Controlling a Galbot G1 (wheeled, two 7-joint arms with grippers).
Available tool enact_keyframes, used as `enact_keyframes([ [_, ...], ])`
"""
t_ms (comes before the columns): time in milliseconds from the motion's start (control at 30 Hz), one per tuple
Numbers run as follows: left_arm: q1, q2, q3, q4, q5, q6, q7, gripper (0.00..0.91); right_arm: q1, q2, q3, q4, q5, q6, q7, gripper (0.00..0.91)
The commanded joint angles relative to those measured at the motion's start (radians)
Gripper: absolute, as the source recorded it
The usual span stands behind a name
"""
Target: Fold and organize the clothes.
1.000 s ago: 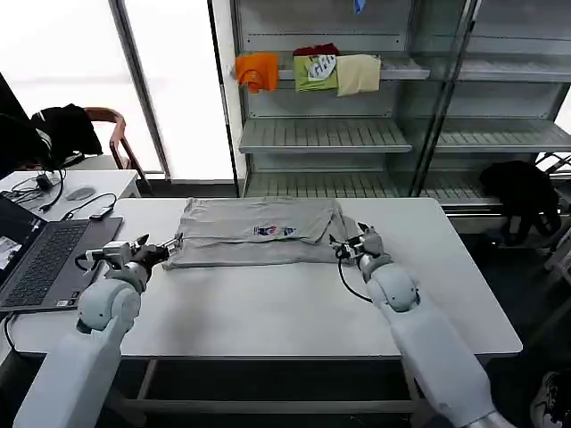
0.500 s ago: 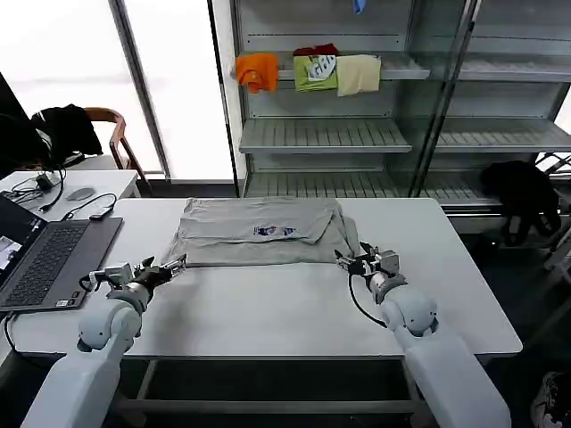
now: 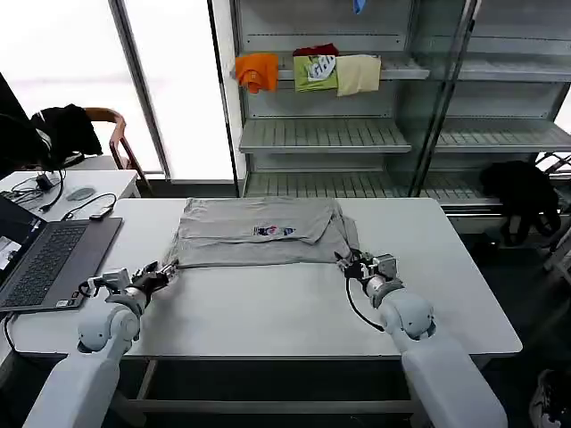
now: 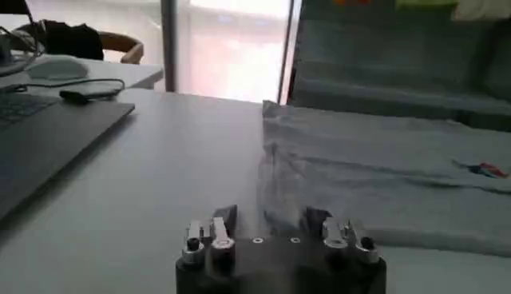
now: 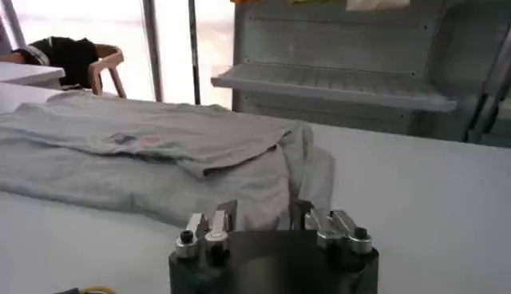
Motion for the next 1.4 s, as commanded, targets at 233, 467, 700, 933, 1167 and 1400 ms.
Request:
enact_keyframes([
  [233, 0.004, 0.002, -0.001, 0.007, -0.002, 0.003, 0.007, 0.383, -0.009, 0.000, 0.008, -0.008, 0.008, 0.001, 0.002, 0.181],
  [467, 0.002, 0.004, -0.002, 0.005, -0.001, 0.004, 0.009, 0.423, -0.012, -0.005, 0.017, 0.014, 0.015, -0.001, 0.012, 0.322],
  [700, 0.000, 0.006, -0.002, 0.011, 0.001, 0.004, 0.014, 0.020, -0.017, 0.001, 0.017, -0.003, 0.012, 0.000, 0.011, 0.343],
  [933, 0.001, 0.004, 0.001, 0.004, 0.002, 0.002, 0.021, 0.020, -0.014, 0.006, 0.010, -0.007, 0.000, 0.009, 0.005, 0.000],
  [1167, 0.006, 0.008, 0.001, -0.001, 0.009, 0.000, 0.031, 0.010, -0.014, 0.001, 0.008, 0.009, 0.000, 0.008, 0.005, 0.000],
  [1400, 0.015, 0.030, -0.005, -0.048, 0.002, 0.005, 0.021, 0.000, -0.021, -0.024, 0.004, 0.051, 0.007, -0.011, 0.014, 0.000],
])
